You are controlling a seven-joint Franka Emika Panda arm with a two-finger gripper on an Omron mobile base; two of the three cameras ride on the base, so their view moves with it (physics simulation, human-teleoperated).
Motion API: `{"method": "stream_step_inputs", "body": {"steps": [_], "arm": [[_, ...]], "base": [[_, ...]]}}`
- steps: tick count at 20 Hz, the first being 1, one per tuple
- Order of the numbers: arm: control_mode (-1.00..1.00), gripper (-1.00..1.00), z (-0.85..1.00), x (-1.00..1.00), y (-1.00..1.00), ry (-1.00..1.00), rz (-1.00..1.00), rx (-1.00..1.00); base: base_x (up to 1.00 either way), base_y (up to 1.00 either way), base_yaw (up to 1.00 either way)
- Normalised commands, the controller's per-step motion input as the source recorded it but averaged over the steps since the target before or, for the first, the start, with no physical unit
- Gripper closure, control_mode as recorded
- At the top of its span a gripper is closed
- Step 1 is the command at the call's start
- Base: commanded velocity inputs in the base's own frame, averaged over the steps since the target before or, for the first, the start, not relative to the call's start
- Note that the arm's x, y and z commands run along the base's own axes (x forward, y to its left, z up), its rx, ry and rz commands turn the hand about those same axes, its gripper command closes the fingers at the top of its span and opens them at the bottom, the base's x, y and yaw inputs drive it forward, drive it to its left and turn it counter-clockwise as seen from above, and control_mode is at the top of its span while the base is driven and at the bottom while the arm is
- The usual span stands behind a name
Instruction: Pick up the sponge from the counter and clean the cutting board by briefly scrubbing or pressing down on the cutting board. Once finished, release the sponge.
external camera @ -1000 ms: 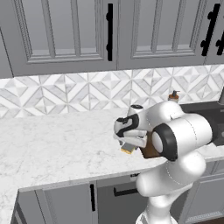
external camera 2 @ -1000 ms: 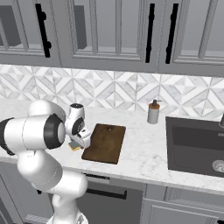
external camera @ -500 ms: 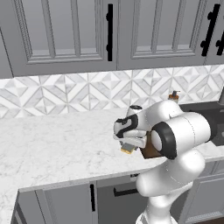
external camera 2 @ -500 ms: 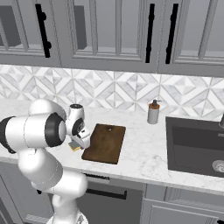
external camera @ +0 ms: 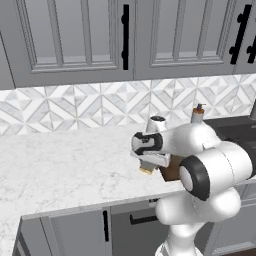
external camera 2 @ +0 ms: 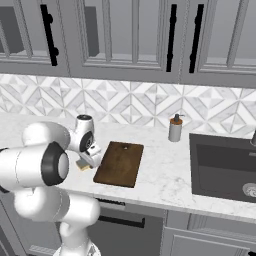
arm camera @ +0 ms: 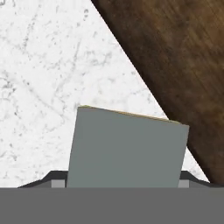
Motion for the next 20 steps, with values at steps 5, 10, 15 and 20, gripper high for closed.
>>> {"method": "stream_step_inputs", "body": {"steps": [5,10,15,20], "arm": [[-1.00,1.00,0.63,-0.26,-0.11,0.05,-0.05,0.00],[-1.00,1.00,0.01,-0.32,-0.66,-0.02,0.00,0.02],[-1.00,1.00,-0.04,-0.39,-0.58,-0.09,0.00,0.03],[-1.00,1.00,-0.52,-0.11,-0.35,-0.13,-0.02,0.02]], "base": [[0.00,0.00,0.00],[0.00,0.00,0.00],[0.00,0.00,0.00],[0.00,0.00,0.00]]}}
